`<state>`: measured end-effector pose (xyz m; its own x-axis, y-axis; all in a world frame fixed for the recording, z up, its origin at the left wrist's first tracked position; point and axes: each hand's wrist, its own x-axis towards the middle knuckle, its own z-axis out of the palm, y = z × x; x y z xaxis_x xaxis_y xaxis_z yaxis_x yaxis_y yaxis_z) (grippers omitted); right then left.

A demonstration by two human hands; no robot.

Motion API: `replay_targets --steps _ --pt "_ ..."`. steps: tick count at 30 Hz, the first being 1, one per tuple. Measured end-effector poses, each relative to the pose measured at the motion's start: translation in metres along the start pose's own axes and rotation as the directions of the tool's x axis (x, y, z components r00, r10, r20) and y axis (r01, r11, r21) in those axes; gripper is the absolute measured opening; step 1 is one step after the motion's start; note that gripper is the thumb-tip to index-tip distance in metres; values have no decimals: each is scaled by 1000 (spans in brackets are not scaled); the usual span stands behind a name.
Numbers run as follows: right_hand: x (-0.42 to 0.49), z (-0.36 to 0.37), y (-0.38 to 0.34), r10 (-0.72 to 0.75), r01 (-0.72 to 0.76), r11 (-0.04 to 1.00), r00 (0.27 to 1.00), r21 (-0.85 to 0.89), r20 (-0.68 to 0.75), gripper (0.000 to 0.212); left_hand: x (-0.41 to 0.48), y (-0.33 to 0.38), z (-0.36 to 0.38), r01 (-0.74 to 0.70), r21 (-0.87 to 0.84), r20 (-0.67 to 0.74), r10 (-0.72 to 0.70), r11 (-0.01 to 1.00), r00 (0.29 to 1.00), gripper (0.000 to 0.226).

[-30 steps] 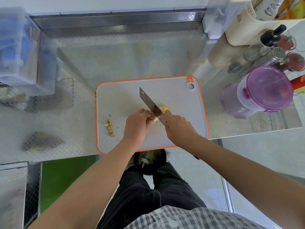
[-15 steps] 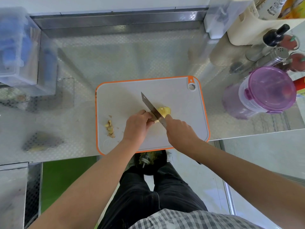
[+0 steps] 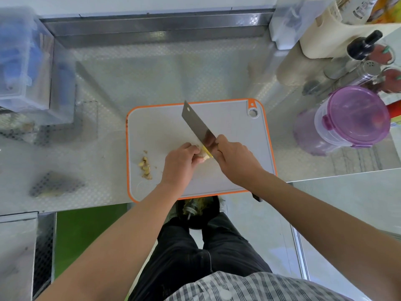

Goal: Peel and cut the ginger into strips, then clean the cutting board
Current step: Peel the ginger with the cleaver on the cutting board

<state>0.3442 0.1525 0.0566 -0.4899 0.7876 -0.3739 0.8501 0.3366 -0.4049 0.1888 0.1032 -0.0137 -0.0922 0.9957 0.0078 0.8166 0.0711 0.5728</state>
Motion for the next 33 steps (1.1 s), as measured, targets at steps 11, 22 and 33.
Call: replay_targets --steps 11,22,33 --pt "-17 7 -1 36 -30 987 999 -158 33 27 0 1 0 0 27 -20 0 1000 1000 13" --pt "-23 1 11 59 -54 994 997 -90 55 15 0 -2 2 -5 12 -14 5 1000 1000 15" --pt "-19 5 5 48 -35 992 993 -119 108 15 0 -2 2 -19 3 -12 19 1000 1000 14"
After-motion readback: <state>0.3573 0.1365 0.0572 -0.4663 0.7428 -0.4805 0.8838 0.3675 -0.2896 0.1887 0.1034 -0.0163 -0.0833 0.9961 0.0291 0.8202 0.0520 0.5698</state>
